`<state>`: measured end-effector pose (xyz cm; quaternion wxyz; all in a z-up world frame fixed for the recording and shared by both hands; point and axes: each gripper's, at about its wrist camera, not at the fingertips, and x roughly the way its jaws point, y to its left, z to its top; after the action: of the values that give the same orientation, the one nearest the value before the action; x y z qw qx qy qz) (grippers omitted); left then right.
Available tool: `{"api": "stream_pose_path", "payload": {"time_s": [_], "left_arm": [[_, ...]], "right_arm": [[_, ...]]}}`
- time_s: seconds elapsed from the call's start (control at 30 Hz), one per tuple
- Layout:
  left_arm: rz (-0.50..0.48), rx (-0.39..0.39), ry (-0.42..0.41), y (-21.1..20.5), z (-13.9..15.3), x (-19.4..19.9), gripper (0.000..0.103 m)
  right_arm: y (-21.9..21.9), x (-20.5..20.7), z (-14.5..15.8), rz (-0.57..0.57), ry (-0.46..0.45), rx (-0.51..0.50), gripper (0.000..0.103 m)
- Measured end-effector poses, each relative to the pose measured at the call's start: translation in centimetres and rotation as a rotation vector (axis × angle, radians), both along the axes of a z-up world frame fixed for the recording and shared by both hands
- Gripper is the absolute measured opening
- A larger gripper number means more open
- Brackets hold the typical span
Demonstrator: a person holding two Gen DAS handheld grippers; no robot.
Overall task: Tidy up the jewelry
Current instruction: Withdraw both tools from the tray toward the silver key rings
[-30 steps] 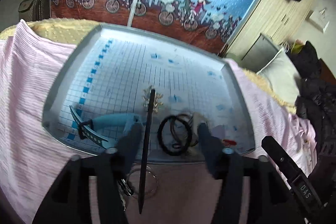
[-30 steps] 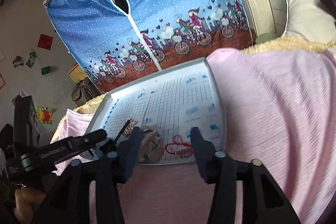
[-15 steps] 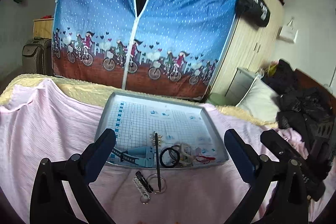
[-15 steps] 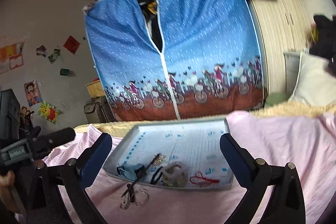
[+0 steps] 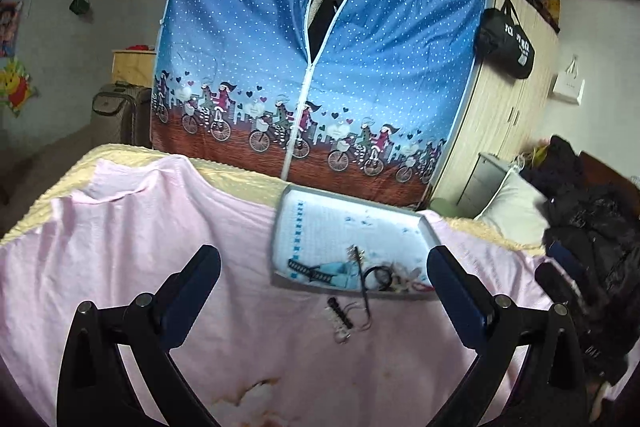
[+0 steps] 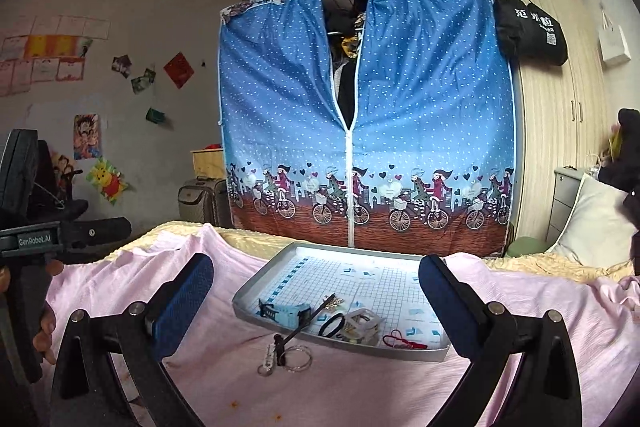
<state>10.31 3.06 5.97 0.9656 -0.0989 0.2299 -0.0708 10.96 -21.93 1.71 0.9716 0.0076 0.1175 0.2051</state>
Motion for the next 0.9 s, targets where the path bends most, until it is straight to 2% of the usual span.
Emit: {"api": "stream_pose_path", "payload": {"time_s": [0.23, 0.37, 0.5, 0.57, 0.77, 0.9], "left_arm": [[0.013, 0.031, 0.008, -0.1, -2.2, -2.0, 0.101], [0.014, 0.101, 0.039, -0.4, -3.4, -2.1, 0.101], [0.024, 0.236, 0.171, -1.5, -5.9, -0.2, 0.101], [0.033, 0.270, 0.219, -1.6, -7.6, 0.7, 0.101], [-0.006, 0.253, 0.340, -1.6, -11.5, 2.8, 0.101], [-0.068, 0.245, 0.398, -2.1, -12.8, 3.7, 0.101]], "right_arm": [[1.0, -2.4, -1.4, 0.014, 0.055, -0.013, 0.103], [1.5, -2.8, -2.2, 0.013, 0.088, -0.039, 0.103], [1.8, -1.2, -4.0, -0.038, 0.157, -0.104, 0.103], [1.6, 0.1, -5.5, -0.065, 0.220, -0.139, 0.103], [0.4, 3.5, -9.1, -0.098, 0.407, -0.136, 0.103], [0.0, 4.8, -10.2, -0.097, 0.462, -0.123, 0.103]]}}
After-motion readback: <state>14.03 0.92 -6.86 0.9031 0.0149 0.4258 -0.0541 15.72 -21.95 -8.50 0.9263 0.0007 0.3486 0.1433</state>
